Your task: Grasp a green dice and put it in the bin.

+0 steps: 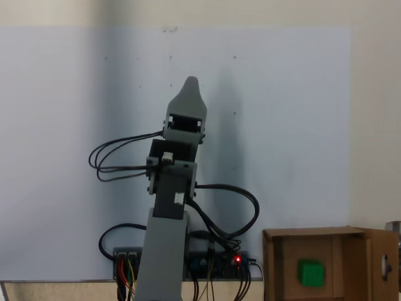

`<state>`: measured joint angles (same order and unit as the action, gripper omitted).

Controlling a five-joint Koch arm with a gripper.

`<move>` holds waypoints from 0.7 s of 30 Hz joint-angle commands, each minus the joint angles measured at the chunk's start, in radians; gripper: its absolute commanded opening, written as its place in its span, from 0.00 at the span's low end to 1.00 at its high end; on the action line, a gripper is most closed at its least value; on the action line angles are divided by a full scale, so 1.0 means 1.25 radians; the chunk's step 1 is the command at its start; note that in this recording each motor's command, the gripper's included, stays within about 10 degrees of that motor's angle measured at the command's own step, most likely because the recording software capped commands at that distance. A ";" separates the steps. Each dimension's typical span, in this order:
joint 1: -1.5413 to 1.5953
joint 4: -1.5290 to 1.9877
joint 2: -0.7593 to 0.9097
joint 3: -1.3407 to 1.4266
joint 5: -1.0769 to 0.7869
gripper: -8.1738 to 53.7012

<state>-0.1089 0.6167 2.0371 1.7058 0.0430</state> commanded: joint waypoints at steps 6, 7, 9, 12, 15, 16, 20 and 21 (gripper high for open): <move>0.093 -0.248 0.059 0.017 0.029 0.84; 0.101 -0.270 0.060 0.017 0.029 0.84; 0.101 -0.313 0.069 0.017 0.032 0.84; 0.096 -0.385 0.104 0.036 0.036 0.86; 0.094 -0.449 0.140 0.086 0.034 0.87; 0.094 -0.469 0.142 0.096 0.034 0.87; 0.081 -0.538 0.142 0.162 0.033 0.86; 0.079 -0.561 0.144 0.188 0.028 0.86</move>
<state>-0.0015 0.0537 2.1997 1.9589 0.0430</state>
